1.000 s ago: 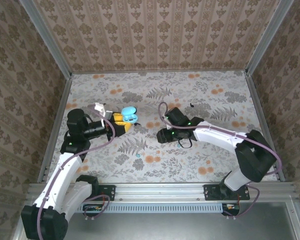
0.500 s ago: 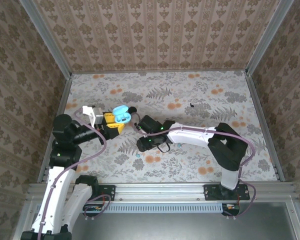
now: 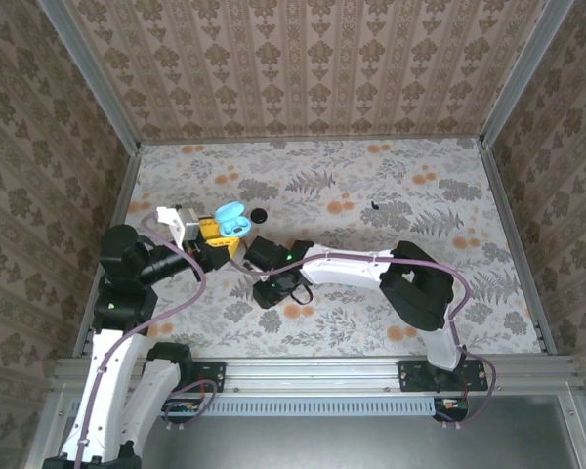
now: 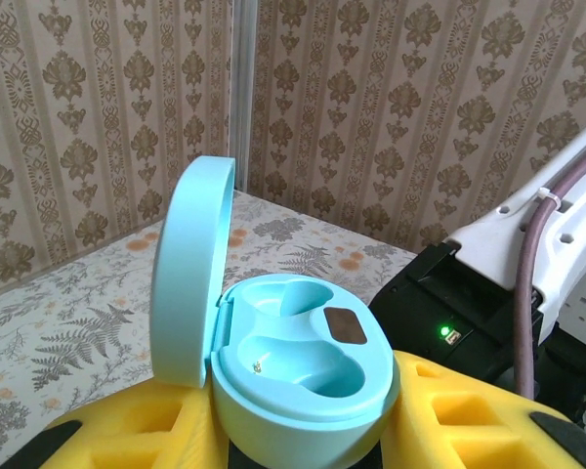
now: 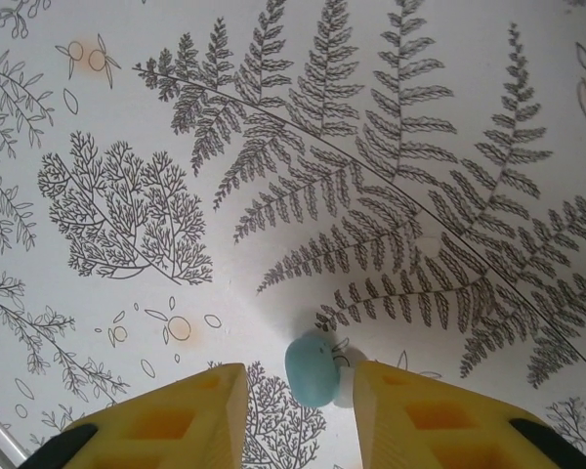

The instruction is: Insert the wireless bluetooth earbuds into the charging case

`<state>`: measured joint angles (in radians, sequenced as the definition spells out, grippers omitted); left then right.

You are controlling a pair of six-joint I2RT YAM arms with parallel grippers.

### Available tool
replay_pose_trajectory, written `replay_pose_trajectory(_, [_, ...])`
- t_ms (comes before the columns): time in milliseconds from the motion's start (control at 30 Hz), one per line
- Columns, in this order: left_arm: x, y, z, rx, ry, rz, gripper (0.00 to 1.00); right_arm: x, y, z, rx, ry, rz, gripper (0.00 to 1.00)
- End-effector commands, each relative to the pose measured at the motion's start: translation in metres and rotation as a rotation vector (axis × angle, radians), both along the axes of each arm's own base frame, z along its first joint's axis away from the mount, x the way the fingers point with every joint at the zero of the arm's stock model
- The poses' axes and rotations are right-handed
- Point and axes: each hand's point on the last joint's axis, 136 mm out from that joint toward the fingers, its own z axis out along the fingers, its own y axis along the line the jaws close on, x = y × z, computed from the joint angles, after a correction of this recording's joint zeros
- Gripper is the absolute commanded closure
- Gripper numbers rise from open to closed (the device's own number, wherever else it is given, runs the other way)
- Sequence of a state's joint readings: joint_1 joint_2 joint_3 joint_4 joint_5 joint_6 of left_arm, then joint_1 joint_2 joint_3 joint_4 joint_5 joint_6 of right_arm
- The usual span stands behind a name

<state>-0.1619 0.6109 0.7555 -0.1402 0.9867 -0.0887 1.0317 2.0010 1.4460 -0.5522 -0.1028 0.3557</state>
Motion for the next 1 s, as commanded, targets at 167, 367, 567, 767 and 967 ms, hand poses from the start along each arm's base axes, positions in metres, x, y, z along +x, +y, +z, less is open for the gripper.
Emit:
replay_pose_trajectory(167, [-0.003,0.003,0.010,0.003,-0.049,0.016,0.62,-0.004,-0.002,-0.012,-0.120,-0.014,0.089,0.68])
replay_pose_trajectory(367, [-0.003,0.003,0.009,0.003,-0.044,0.016,0.62,-0.006,-0.004,-0.018,-0.168,-0.015,0.123,0.68])
replay_pose_trajectory(567, [-0.002,0.003,0.008,0.000,-0.043,0.018,0.62,-0.006,-0.008,-0.024,-0.209,-0.023,0.141,0.66])
replay_pose_trajectory(767, [-0.001,0.003,0.008,-0.001,-0.043,0.020,0.62,-0.007,-0.009,-0.030,-0.229,-0.020,0.149,0.67])
replay_pose_trajectory(967, [0.001,0.003,0.007,-0.001,-0.040,0.020,0.62,-0.007,-0.012,-0.031,-0.243,-0.022,0.146,0.72])
